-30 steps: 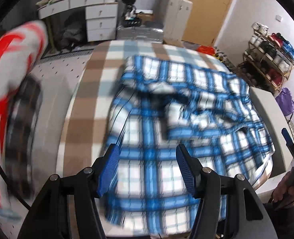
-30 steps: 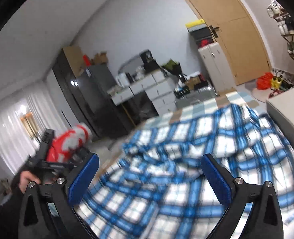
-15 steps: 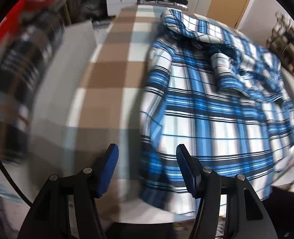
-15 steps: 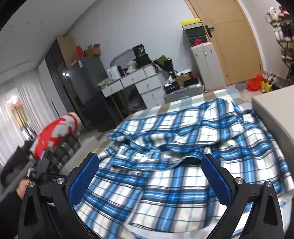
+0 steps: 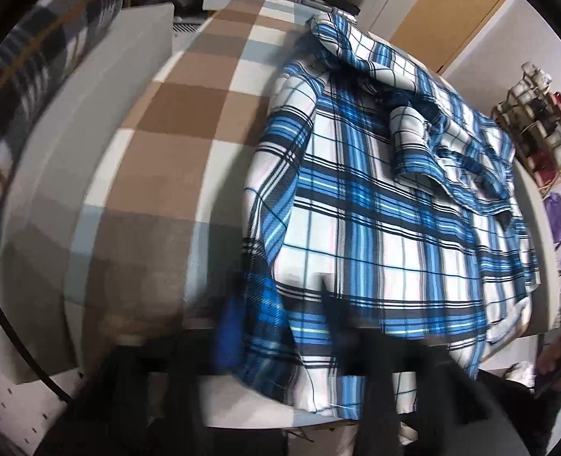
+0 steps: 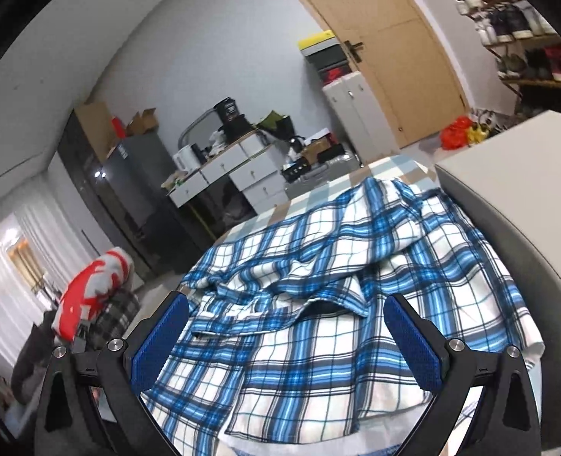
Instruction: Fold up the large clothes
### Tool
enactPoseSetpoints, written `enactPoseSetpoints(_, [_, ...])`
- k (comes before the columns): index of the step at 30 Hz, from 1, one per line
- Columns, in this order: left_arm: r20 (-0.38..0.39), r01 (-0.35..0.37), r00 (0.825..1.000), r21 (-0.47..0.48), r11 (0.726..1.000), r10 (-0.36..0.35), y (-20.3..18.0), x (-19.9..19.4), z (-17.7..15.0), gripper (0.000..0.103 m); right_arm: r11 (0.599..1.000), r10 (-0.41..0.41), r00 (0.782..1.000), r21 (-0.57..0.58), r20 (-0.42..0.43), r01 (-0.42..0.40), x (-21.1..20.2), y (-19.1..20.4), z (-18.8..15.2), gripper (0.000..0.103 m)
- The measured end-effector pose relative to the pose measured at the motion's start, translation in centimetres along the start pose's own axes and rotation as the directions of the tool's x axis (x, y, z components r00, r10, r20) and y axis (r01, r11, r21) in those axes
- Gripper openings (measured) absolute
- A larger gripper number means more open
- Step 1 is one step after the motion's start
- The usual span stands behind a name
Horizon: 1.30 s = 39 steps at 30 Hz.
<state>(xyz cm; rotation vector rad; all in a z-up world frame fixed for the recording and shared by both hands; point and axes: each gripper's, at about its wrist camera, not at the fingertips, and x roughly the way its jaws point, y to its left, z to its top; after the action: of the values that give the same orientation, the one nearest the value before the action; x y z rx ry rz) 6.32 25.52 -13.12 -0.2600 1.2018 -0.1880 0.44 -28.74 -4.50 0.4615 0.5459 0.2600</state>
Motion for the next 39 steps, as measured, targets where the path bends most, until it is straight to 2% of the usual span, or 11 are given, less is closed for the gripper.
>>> enactPoseSetpoints(5, [-0.007, 0.062, 0.998, 0.014, 0.998, -0.062, -0.6, 0.0, -0.1, 0.012, 1.000, -0.012, 1.000, 0.009, -0.011, 0.013, 0.0, -0.2, 0.0, 0.103])
enactPoseSetpoints(7, [0.005, 0.088, 0.996, 0.032, 0.996, -0.089, -1.1, -0.5, -0.4, 0.004, 1.000, -0.015, 1.000, 0.008, -0.009, 0.015, -0.1, -0.2, -0.1, 0.103])
enactPoseSetpoints(9, [0.021, 0.138, 0.990, 0.055, 0.989, -0.140, -1.4, -1.0, -0.5, 0.004, 1.000, -0.011, 1.000, 0.010, -0.008, 0.011, -0.2, -0.2, -0.1, 0.103])
enactPoseSetpoints(10, [0.027, 0.141, 0.989, 0.063, 0.988, -0.143, -1.6, -1.2, -0.6, 0.004, 1.000, -0.011, 1.000, 0.010, -0.009, 0.011, -0.2, -0.1, -0.1, 0.103])
enactPoseSetpoints(15, [0.001, 0.045, 0.999, 0.086, 0.995, -0.045, -2.1, -0.2, -0.6, 0.004, 1.000, -0.015, 1.000, 0.006, -0.021, 0.015, 0.0, -0.1, -0.1, 0.103])
enactPoseSetpoints(20, [0.009, -0.013, 1.000, 0.115, 0.993, 0.012, -2.8, -0.1, -0.8, 0.004, 1.000, -0.010, 1.000, 0.007, -0.019, 0.011, 0.1, 0.0, -0.2, 0.103])
enactPoseSetpoints(23, [0.000, -0.039, 0.999, 0.101, 0.994, 0.039, -2.6, 0.2, -0.9, 0.006, 1.000, -0.004, 1.000, 0.017, -0.019, 0.005, 0.3, 0.2, -0.2, 0.103])
enactPoseSetpoints(30, [-0.008, -0.001, 1.000, 0.085, 0.996, 0.001, -2.7, 0.3, -0.8, 0.027, 0.999, 0.047, 0.999, 0.025, -0.018, -0.046, 1.0, 1.9, -0.3, 0.103])
enactPoseSetpoints(39, [0.002, -0.018, 1.000, 0.061, 0.998, 0.018, -2.9, 0.2, -1.0, 0.028, 0.994, 0.091, 0.995, 0.058, -0.035, -0.089, 1.7, 2.3, -0.5, 0.103])
